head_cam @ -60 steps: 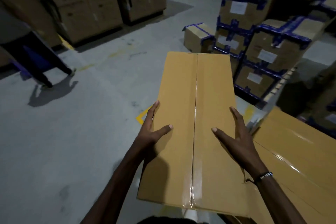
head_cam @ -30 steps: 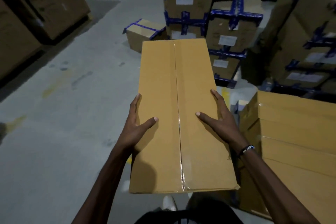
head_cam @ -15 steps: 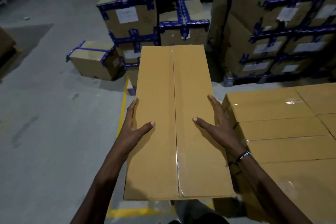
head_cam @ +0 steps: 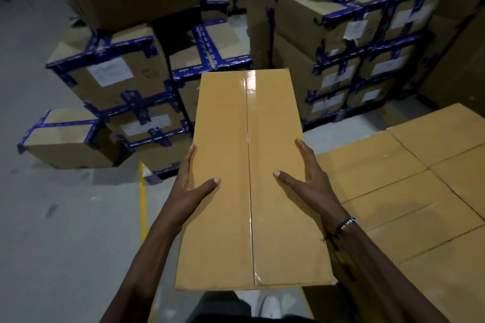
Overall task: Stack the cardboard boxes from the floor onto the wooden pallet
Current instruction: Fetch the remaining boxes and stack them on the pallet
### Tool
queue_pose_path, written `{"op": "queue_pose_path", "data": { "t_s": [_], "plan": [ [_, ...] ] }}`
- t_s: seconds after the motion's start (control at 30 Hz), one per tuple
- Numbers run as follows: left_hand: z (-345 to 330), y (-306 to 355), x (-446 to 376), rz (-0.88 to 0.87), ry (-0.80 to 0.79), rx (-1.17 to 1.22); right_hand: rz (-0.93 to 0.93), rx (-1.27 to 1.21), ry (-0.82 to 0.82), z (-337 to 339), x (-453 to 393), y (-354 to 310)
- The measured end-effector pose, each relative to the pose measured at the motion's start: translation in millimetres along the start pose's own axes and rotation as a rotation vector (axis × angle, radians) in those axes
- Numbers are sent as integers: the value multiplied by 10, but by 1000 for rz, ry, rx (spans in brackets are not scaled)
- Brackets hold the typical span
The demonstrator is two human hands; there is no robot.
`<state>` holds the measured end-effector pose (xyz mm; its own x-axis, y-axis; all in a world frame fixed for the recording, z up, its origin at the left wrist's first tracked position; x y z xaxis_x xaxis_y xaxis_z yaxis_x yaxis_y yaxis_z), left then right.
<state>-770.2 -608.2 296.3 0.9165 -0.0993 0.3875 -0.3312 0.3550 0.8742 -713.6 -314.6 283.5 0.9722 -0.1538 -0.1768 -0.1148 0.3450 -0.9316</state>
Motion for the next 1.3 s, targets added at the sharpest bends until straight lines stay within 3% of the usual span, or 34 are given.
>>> {"op": "queue_pose_path", "data": {
  "t_s": [0.33,0.73,0.9,1.3],
  "plan": [
    [-373,678,-1803,-81,-287,-51,-94,88,250,256,-1011,426],
    [-782,1685,-3786,-206,-635,-228,-237,91,631,113,-2078,591],
    [-1134,1967,-4131,-210,-793,-284,-292,120,802,175,-2144,569],
    [-2367,2161,-4213,-243,-1089,-348,-439,242,1011,673,-1709,772]
  ]
}}
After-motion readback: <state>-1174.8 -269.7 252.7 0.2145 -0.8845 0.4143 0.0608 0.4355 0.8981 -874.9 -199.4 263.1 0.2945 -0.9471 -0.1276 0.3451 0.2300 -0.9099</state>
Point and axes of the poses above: each hand's wrist, its own x-axis away from the middle knuckle, its own z-axis out of the back of the hand, y = z × x, the point moved 4 cm from there along -x, towards the middle knuckle, and after that the axes turned 15 degrees about z, right-handed, at the moved point
